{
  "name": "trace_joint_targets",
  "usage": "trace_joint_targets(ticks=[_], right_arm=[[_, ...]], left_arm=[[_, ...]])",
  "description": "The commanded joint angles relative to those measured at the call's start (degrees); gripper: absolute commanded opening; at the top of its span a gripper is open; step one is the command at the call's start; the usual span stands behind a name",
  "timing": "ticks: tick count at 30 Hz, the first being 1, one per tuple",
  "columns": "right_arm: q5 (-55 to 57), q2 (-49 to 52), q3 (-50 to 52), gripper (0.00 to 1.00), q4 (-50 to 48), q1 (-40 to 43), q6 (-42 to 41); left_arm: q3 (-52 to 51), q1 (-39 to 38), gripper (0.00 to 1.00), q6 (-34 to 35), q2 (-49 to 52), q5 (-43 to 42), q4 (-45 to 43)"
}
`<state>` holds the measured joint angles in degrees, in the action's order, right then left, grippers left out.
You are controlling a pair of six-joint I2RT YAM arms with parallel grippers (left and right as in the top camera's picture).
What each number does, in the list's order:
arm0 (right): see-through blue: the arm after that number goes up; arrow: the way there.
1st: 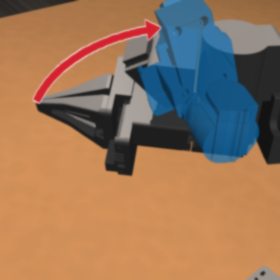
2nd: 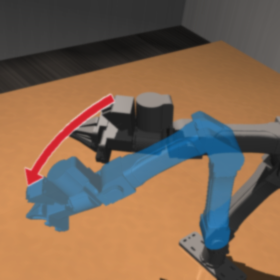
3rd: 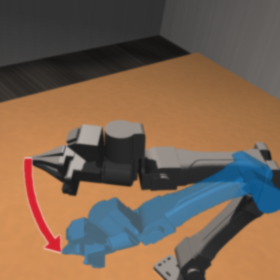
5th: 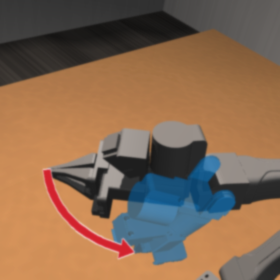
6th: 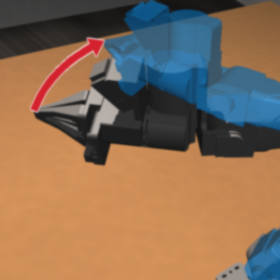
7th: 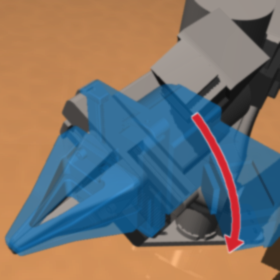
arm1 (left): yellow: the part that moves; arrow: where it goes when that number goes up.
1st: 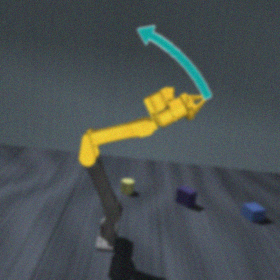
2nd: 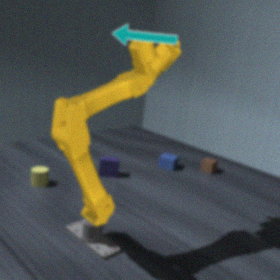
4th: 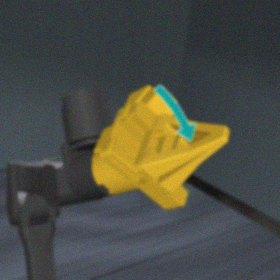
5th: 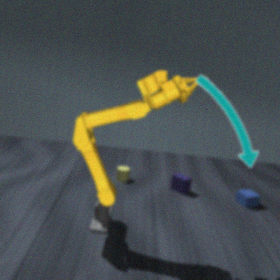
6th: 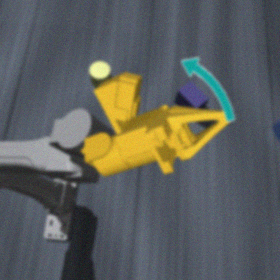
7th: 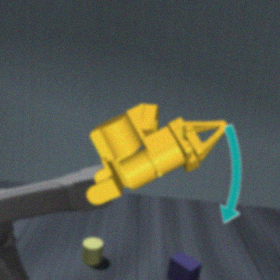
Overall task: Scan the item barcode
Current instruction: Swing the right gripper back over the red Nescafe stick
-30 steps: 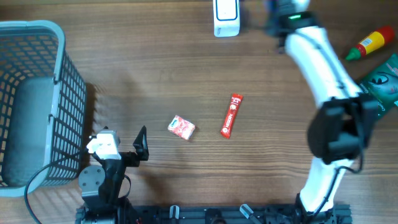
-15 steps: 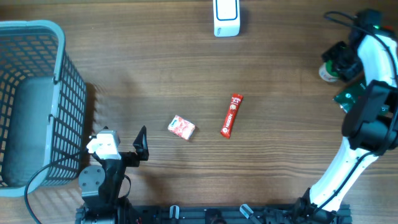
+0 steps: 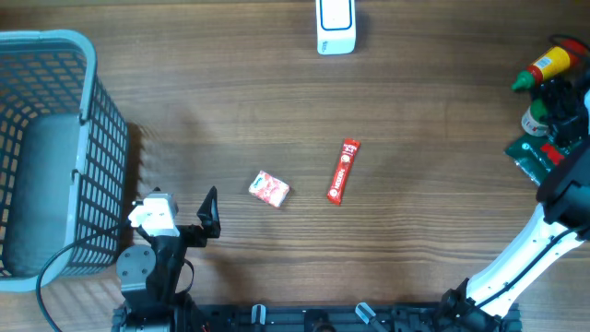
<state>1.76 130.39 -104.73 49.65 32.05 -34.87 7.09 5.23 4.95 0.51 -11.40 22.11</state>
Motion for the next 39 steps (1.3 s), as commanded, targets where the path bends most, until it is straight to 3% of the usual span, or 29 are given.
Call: trace_joint_targets(ticks=[1,6,12,19,26,29,34,38,39], right_arm=[[-0.48,-0.09,-5.84,1.0,3.93,0.17,0.33],[-6.21,-5.03,-12.83,1.0,11.1,-0.31,-2.36],[-4.17,-15.76,-14.58,1.0,13.0,-3.78,-5.22],[0.11,-27.78,-14.58,1.0,19.34,-14.97,-9.14],[0.13,-26.93,-11.63,0.99,29.07,-33.07,-12.22],[1.95,-25.22,-6.6,0.91,28.7,-41.97,-11.82],[5.79,-20.76,3.8,0.89,23.54,-53.68,-11.82],[7.65,-15.23,9.14,0.68,19.65,-60.37,-12.15],[8.48,-13.77,9.2,0.68,19.67,-61.53,-12.26]], left_arm=[[-0.5,-0.26,1.0,-1.11,-0.13,0.37,-0.2],[-0.5,-0.26,1.0,-1.11,-0.13,0.37,-0.2],[-0.5,-0.26,1.0,-1.11,-0.13,0.37,-0.2],[-0.5,-0.26,1.0,-1.11,-0.13,0.37,-0.2],[-0.5,-0.26,1.0,-1.11,-0.13,0.37,-0.2],[-0.5,-0.26,1.0,-1.11,-0.13,0.37,-0.2],[-0.5,-0.26,1.0,-1.11,-0.13,0.37,-0.2],[-0.5,-0.26,1.0,-1.11,-0.13,0.37,-0.2],[-0.5,-0.26,1.0,-1.11,-0.13,0.37,-0.2]])
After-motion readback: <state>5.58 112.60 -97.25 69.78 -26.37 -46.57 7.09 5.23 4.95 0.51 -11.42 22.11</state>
